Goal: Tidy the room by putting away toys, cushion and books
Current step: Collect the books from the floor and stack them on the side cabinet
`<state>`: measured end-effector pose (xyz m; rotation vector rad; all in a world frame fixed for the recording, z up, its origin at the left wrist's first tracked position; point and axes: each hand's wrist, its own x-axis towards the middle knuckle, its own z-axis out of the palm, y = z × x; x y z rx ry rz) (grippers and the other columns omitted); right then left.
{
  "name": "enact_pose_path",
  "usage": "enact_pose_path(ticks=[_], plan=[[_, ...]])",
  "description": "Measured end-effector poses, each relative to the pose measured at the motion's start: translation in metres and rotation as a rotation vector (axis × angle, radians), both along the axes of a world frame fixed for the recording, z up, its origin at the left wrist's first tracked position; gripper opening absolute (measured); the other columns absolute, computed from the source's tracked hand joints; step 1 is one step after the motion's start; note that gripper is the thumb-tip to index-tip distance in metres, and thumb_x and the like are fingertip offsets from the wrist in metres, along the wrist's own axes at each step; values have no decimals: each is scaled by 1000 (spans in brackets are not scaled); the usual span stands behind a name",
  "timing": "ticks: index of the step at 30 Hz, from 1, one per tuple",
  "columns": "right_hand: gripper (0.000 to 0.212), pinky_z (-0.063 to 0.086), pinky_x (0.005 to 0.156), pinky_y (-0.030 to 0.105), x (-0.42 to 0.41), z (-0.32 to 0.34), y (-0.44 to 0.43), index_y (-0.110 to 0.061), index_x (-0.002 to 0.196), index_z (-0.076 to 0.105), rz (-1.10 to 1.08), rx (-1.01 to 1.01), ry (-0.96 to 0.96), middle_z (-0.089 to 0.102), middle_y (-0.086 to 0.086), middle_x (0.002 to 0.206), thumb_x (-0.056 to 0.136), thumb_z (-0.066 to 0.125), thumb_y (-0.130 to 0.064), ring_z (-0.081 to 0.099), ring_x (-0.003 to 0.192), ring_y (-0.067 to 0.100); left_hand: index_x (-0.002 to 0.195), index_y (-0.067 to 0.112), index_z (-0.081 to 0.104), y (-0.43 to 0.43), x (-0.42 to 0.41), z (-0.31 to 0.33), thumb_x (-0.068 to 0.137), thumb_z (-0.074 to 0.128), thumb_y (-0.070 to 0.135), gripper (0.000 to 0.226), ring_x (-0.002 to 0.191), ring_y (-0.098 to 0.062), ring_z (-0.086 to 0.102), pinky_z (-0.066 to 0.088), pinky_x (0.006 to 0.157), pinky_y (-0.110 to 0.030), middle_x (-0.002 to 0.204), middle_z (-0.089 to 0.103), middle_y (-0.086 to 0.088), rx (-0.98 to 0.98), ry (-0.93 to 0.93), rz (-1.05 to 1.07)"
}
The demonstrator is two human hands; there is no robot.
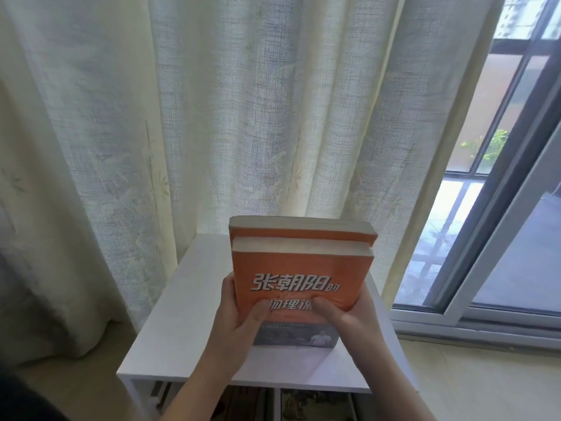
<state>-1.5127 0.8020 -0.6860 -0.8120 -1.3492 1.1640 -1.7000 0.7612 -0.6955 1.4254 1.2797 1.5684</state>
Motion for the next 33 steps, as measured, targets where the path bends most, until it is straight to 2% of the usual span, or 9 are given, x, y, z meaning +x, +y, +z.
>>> enact_pose_path(ticks=[3,6,9,12,16,20,24,29,33], plan=[[63,58,74,30,-2,-4,5,-9,118,55,-13,-13,-28,73,6,103,63,84,-22,71,94,21,127,43,33,4,3,3,82,58,47,52,105,10,57,47,78,-6,109,57,36,0,-16,30],[58,59,83,36,0,-8,9,-12,122,53,60,-93,-78,72,5,108,71,80,-15,70,100,23,133,36,33,7,6,-2,87,61,37,54,101,16,56,45,73,-2,108,59,34,-51,19,83],[53,57,86,35,13,-7,14,-15,126,50,200,-157,-184,71,5,112,81,72,3,68,105,23,124,39,34,11,5,-7,79,75,22,63,93,8,58,45,65,-4,105,55,29,-187,70,129],[54,57,88,41,24,-5,20,-17,127,48,264,-165,-269,70,4,115,82,71,2,67,106,24,115,41,41,11,1,-8,78,76,26,53,83,10,54,40,62,-5,96,55,31,-251,141,179],[52,59,79,33,19,-3,19,-23,123,51,155,-145,-261,72,-3,110,79,78,-31,70,101,21,103,49,44,5,0,-5,77,67,43,35,79,6,58,41,61,-6,87,58,32,-275,171,177],[55,59,76,28,17,-6,17,-32,124,48,80,-159,-202,72,-6,110,78,59,-60,71,97,17,102,41,53,0,-6,-2,74,61,48,30,84,10,63,51,63,-10,85,68,29,-284,100,145],[20,58,69,27,14,-17,22,-30,115,53,-43,-210,-257,72,-4,104,96,50,-37,72,87,12,99,25,61,-1,-17,-3,81,59,45,27,77,-12,71,53,64,-25,86,74,9,-368,-56,171],[16,61,68,39,20,-19,26,-24,110,55,-90,-374,-241,72,4,98,98,51,-34,73,81,22,104,18,60,22,-57,3,90,62,38,24,84,-27,70,55,74,-39,92,73,-8,-558,-178,199],[17,60,64,37,29,-23,29,-23,110,55,-106,-476,-250,72,7,99,98,52,-34,73,81,24,113,4,63,51,-103,-1,91,63,31,35,82,-26,67,50,67,-30,92,71,-10,-654,-135,254]])
